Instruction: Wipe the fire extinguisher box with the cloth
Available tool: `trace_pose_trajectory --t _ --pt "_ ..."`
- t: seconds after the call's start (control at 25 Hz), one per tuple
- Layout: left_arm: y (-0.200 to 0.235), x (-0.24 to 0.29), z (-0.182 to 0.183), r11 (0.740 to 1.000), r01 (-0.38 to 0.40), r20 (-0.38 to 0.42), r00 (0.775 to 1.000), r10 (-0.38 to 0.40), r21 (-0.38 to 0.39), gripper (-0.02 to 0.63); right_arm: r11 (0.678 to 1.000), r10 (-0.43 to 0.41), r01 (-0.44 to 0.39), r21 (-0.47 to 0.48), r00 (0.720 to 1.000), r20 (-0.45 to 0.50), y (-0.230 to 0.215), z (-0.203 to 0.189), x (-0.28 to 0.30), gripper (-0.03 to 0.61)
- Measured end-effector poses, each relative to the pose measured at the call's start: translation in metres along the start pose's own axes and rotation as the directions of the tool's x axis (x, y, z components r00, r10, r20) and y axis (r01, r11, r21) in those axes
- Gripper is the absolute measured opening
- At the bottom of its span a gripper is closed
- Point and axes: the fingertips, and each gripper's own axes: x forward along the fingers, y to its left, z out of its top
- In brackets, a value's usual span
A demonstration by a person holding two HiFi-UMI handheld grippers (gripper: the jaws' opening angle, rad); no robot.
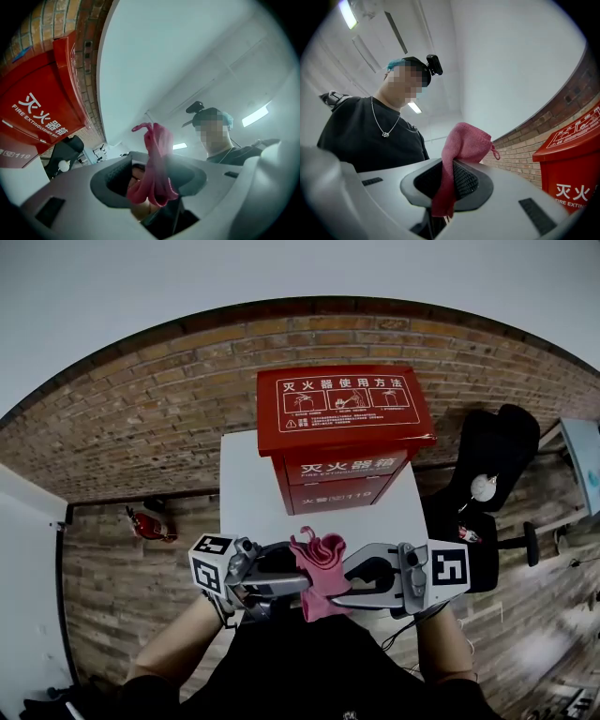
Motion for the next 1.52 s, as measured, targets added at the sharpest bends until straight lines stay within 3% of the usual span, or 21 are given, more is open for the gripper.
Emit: trace_pose_trajectory --t 0.08,0.2,0.32,0.4,0.48,0.56,0.84,1.0,1.24,1.4,1.52 --pt "-0.001 0.000 -0.005 1.000 0.012 0.006 1.000 -0.012 -0.012 0.271 1.000 0.015 -0.015 0.004 1.000 -0.020 0.004 -0.003 0.001 0.064" --pt "-0.014 0.001 -0.011 0.996 0.086 0.018 0.996 -0.085 -0.017 0.275 1.000 0.022 -0.021 0.023 0.998 -0.053 0.003 -0.010 0.003 0.064" --pt "-0.017 0.002 -0.016 0.995 0.096 0.034 0.995 -0.096 -0.012 0.273 0.999 0.038 -0.036 0.037 0.998 -0.047 0.005 -0.013 0.002 0.064" --pt "-0.015 0.000 -0.017 0.997 0.074 0.046 0.996 -0.074 -0.003 0.260 0.998 0.043 -0.041 0.046 0.998 -0.036 0.006 -0.014 0.000 0.064" --pt "-0.012 -0.003 -0.018 0.999 0.029 0.058 0.998 -0.030 0.016 0.173 0.998 0.040 -0.038 0.059 0.999 -0.027 0.004 -0.015 -0.003 0.064" --pt "-0.009 -0.004 -0.019 0.999 -0.015 0.067 0.998 0.013 0.033 0.128 0.997 0.038 -0.036 0.068 0.999 -0.023 0.002 -0.017 -0.007 0.064" --pt "-0.010 -0.008 -0.022 0.981 -0.156 0.080 0.986 0.147 0.118 0.077 0.991 0.050 -0.051 0.127 0.999 0.015 -0.005 -0.024 -0.013 0.064" --pt "-0.009 -0.018 -0.018 0.950 -0.274 0.122 0.959 0.257 0.148 0.071 0.980 0.022 -0.033 0.195 0.998 0.057 -0.021 -0.030 -0.013 0.066" --pt "-0.004 -0.042 -0.011 0.891 -0.430 0.182 0.897 0.404 0.144 0.063 0.973 -0.003 -0.006 0.231 0.999 0.039 -0.039 -0.043 -0.001 0.066" --pt "-0.002 -0.057 -0.002 0.862 -0.486 0.211 0.866 0.453 0.145 0.061 0.968 -0.046 0.041 0.248 0.999 0.011 -0.057 -0.051 -0.002 0.080" --pt "-0.007 -0.073 0.012 0.850 -0.505 0.255 0.850 0.460 0.152 0.060 0.958 -0.124 0.120 0.262 0.992 -0.001 -0.077 -0.052 -0.013 0.081"
